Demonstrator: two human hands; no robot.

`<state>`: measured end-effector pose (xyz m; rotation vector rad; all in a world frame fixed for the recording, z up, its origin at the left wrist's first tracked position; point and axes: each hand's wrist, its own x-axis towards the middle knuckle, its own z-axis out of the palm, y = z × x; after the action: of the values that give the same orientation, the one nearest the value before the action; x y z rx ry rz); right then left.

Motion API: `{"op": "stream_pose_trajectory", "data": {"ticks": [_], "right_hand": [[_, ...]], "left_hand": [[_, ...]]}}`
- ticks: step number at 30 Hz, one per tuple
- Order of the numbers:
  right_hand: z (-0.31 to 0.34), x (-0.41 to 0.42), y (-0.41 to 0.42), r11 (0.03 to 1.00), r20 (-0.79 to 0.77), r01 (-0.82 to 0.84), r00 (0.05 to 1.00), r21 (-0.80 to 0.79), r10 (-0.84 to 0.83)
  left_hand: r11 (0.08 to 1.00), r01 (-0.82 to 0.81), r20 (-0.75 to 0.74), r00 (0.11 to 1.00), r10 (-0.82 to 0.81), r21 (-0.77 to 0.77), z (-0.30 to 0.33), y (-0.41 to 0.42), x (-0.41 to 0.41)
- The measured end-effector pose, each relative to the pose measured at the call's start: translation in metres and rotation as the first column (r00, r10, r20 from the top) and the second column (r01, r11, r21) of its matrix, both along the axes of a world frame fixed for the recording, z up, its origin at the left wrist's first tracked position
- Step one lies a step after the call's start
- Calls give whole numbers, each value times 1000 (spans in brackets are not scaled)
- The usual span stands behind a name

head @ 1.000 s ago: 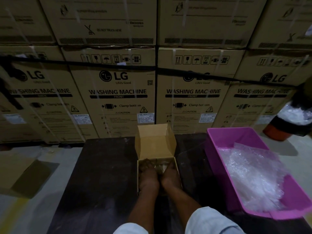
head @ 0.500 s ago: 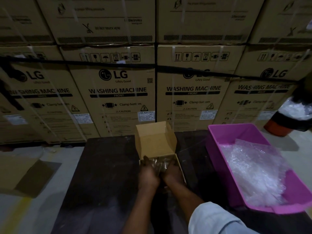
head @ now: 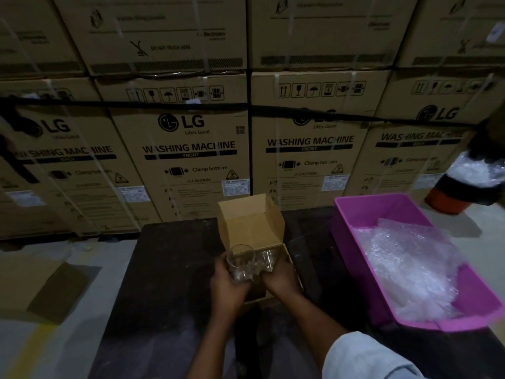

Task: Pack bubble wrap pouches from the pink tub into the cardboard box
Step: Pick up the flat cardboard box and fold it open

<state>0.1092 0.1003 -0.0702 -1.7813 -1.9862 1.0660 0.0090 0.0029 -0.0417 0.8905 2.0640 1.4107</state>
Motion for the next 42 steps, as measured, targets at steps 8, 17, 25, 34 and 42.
{"op": "stream_pose_trajectory", "data": {"ticks": [8,17,25,34,42], "right_hand": [[25,68,-40,970,-561,74,825,232,71],[6,195,-136,950,-632,260,769,172,-96],[-23,270,-149,980,-582,173,808,95,-86],[-35,290,-133,993,-613,94,789,68,-33],[-44,293,-132,995,-619,43,785,95,25]], "left_hand": [[990,46,38,998,-52,137,12,-41,45],[913,396,49,914,-402,98,-20,-102,132],[903,425,-35,905,-424,66,-32,-114,184],[944,330,-21,944,-330,-16,-48,-107,204],[941,331,-20,943,-333,-66,-57,-107,208]]}}
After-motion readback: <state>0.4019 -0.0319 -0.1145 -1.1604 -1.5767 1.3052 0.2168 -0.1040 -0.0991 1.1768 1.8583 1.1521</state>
